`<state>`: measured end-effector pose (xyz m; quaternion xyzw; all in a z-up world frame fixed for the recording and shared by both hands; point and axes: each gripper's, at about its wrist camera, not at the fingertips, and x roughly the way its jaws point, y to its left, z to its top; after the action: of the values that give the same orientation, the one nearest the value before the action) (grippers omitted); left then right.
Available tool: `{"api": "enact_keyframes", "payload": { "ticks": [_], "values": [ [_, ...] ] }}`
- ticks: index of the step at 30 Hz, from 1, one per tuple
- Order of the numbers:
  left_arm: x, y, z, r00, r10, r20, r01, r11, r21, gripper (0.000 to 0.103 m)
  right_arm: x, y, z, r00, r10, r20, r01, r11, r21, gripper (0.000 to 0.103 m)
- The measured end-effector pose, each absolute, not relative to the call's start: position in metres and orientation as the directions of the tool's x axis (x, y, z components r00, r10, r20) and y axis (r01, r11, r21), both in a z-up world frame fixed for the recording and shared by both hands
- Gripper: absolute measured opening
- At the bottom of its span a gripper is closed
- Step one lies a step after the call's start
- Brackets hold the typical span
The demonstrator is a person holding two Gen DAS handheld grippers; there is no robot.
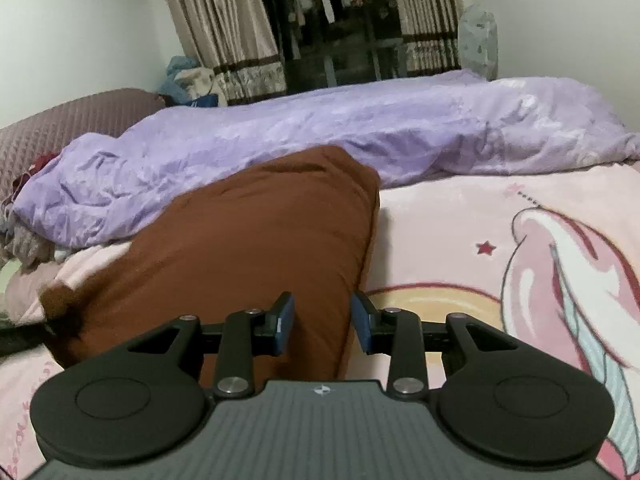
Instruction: Fold large clothes
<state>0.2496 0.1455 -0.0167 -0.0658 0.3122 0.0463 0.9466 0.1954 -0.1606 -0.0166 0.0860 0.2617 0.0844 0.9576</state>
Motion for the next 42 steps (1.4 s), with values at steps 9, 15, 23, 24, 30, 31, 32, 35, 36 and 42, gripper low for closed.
{"api": "enact_keyframes", "payload": {
  "ticks": [9, 15, 23, 24, 30, 31, 32, 35, 36, 42],
  "values": [
    [0.259, 0.142, -0.031, 0.771, 0.099, -0.629, -0.155, 0.987, -0.034, 0.053, 0.198, -0.155, -0.024, 0.838, 0.188, -0.513, -0.101, 0.976, 0.192, 0.041],
    [0.239, 0.143, 0.027, 0.849, 0.148, -0.507, -0.190, 0.981, -0.031, 0.100, 0.198, -0.159, -0.025, 0.834, 0.189, -0.519, -0.100, 0.976, 0.194, 0.035],
    [0.309, 0.121, 0.013, 0.894, 0.049, -0.445, -0.030, 0.998, 0.049, 0.103, 0.199, -0.156, -0.026, 0.837, 0.173, -0.519, -0.097, 0.981, 0.171, 0.035],
    [0.324, 0.121, -0.003, 0.868, 0.058, -0.493, -0.032, 0.998, 0.061, 0.103, 0.199, -0.157, -0.025, 0.839, 0.165, -0.518, -0.084, 0.981, 0.175, 0.035],
    [0.333, 0.136, -0.067, 0.844, 0.041, -0.534, -0.080, 0.996, -0.050, 0.103, 0.213, -0.166, 0.004, 0.897, 0.121, -0.425, 0.003, 0.960, 0.280, 0.035],
    [0.330, 0.139, -0.073, 0.847, 0.033, -0.530, -0.078, 0.995, -0.063, 0.103, 0.221, -0.163, 0.008, 0.900, 0.134, -0.415, -0.010, 0.958, 0.287, 0.035],
    [0.329, 0.141, -0.074, 0.848, 0.026, -0.529, -0.076, 0.994, -0.074, 0.103, 0.231, -0.158, 0.012, 0.900, 0.155, -0.408, -0.029, 0.954, 0.299, 0.035],
    [0.324, 0.141, -0.075, 0.854, 0.015, -0.521, -0.065, 0.995, -0.078, 0.103, 0.255, -0.143, 0.002, 0.896, 0.190, -0.402, -0.054, 0.943, 0.327, 0.035],
    [0.323, 0.141, -0.075, 0.854, 0.016, -0.520, -0.065, 0.995, -0.076, 0.103, 0.267, -0.135, -0.011, 0.879, 0.185, -0.439, -0.042, 0.948, 0.315, 0.035],
    [0.323, 0.127, -0.020, 0.860, 0.086, -0.503, -0.067, 0.996, 0.056, 0.103, 0.270, -0.116, -0.059, 0.883, 0.087, -0.461, 0.013, 0.978, 0.210, 0.036]
  ]
}}
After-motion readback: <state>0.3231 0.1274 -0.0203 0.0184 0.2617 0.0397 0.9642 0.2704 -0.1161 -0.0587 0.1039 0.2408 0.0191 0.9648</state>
